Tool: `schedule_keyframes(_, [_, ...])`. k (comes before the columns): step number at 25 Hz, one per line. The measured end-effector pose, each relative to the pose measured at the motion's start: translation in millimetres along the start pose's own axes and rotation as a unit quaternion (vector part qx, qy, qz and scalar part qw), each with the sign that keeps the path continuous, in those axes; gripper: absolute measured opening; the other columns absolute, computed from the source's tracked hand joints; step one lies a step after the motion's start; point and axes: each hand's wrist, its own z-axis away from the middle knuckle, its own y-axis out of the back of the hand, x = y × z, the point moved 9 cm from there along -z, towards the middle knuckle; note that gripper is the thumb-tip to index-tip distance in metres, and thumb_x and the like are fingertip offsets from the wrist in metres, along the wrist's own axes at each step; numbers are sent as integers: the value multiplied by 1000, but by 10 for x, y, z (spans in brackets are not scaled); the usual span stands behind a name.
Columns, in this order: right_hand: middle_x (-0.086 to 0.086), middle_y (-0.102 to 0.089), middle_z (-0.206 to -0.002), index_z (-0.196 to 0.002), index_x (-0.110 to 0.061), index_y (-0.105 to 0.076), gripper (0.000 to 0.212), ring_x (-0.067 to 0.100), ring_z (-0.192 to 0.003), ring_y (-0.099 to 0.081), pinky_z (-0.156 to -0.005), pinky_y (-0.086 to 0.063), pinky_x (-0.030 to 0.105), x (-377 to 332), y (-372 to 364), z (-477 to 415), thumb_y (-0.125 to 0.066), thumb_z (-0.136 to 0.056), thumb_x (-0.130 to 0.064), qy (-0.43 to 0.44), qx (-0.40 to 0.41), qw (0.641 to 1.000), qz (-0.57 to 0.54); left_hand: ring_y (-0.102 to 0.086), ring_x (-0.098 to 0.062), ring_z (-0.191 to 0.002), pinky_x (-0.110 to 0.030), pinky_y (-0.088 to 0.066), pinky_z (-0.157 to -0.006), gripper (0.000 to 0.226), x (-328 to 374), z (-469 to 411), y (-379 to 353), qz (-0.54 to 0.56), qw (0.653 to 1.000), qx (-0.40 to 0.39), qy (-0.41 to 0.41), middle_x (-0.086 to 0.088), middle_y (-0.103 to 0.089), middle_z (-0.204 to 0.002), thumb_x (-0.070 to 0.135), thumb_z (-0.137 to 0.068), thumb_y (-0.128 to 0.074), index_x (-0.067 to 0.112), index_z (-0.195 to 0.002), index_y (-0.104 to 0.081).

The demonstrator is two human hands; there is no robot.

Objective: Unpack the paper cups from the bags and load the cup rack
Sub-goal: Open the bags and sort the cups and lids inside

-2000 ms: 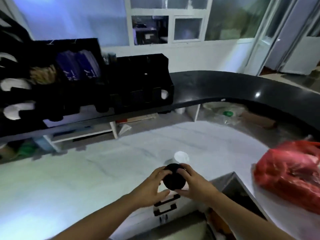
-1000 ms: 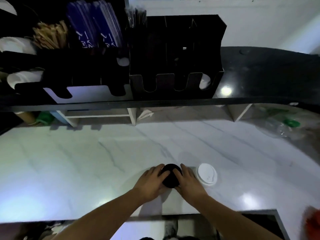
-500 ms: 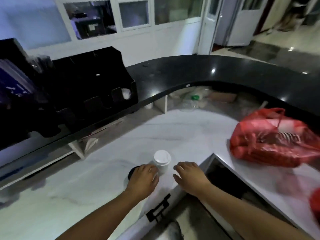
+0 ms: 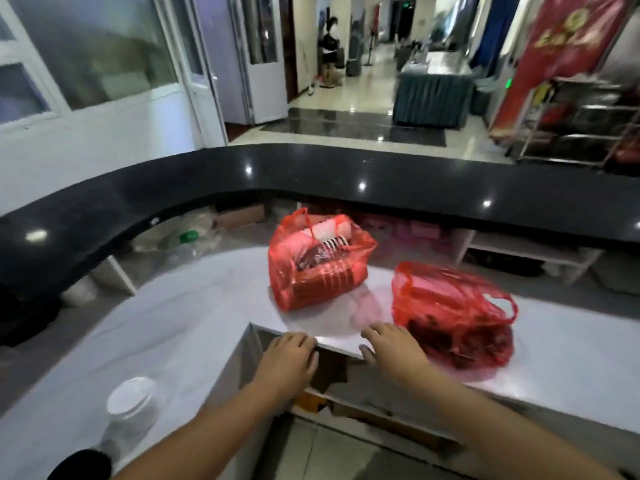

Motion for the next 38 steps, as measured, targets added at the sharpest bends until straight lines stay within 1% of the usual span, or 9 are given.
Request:
schedule_keyframes(5, [3,-61,-119,-117,-22,-61,33,29,-113,-56,-96,-43,42,1748,338,441,-46,-96,-43,-86,10,996,4,-65,-22,-85,-35,-54,-73,24,1483,-1188,-354,46,997,17,-59,6,-68,-91,38,-88,-47,24,-92,-66])
schedule_keyframes(12, [5,-58,-124,-135,-22,-49,42,28,-110,-58,-88,-48,39,3395,253,774,-42,-99,-43,-230,-47,971,-52,-61,-25,-91,-39,-53,-79,28,2724,-2161,-827,99,992,-32,-71,-2,-65,-97,33,-93,-43,18,-99,-66])
schedule_keyframes(20, [3,-55,-119,-124,-21,-51,38,25,-95,-64,-74,-53,37,3967,-157,731,-42,-100,-49,-368,-37,908,-196,-60,-32,-117,-38,-46,-99,39,2841,-2861,-1655,168,967,-189,11,-14,-65,-124,31,-96,-47,8,-124,-61])
schedule_keyframes(24, [8,-59,-117,-124,-20,-48,52,29,-98,-63,-81,-51,37,4049,-291,603,-40,-97,-64,-436,-58,858,-266,-66,-30,-109,-33,-51,-90,31,3069,-2960,-2023,266,910,-316,35,-13,-72,-114,28,-93,-54,10,-114,-68])
schedule_keyframes(26, [13,-63,-116,-123,-19,-50,59,32,-94,-64,-73,-55,36,4064,-408,553,-38,-94,-69,-456,-106,829,-305,-66,-25,-110,-36,-52,-91,41,3262,-2896,-2027,325,880,-346,-20,-7,-72,-116,22,-80,-50,16,-117,-66])
schedule_keyframes(29, [8,-65,-111,-120,-25,-54,72,30,-93,-65,-54,-57,35,4085,-542,503,-51,-76,-82,-474,-138,774,-396,-48,-13,-133,-32,-39,-113,66,3559,-2679,-1935,333,838,-391,-187,0,-55,-144,11,-74,-44,24,-138,-54])
schedule_keyframes(33, [6,-66,-111,-127,-26,-45,80,26,-98,-64,-68,-55,32,4076,-643,411,-68,-65,-72,-439,-186,817,-325,-30,-10,-144,-27,-21,-122,68,3593,-2452,-1806,310,814,-425,-248,3,-39,-156,9,-82,-41,28,-148,-45])
schedule_keyframes(36, [4,-70,-104,-112,-23,-59,46,26,-96,-66,-80,-55,35,4145,-646,275,-60,-80,-56,-404,-185,853,-273,-54,-11,-124,-22,-39,-109,48,3414,-2600,-1759,344,851,-372,-137,0,-61,-136,5,-89,-43,17,-130,-64])
schedule_keyframes(38, [7,-71,-100,-105,-21,-66,32,28,-92,-67,-82,-58,41,4233,-644,253,-52,-89,-45,-407,-179,845,-297,-64,-19,-106,-24,-45,-91,34,3185,-2780,-1800,323,896,-304,-30,-4,-72,-115,7,-90,-45,14,-110,-72])
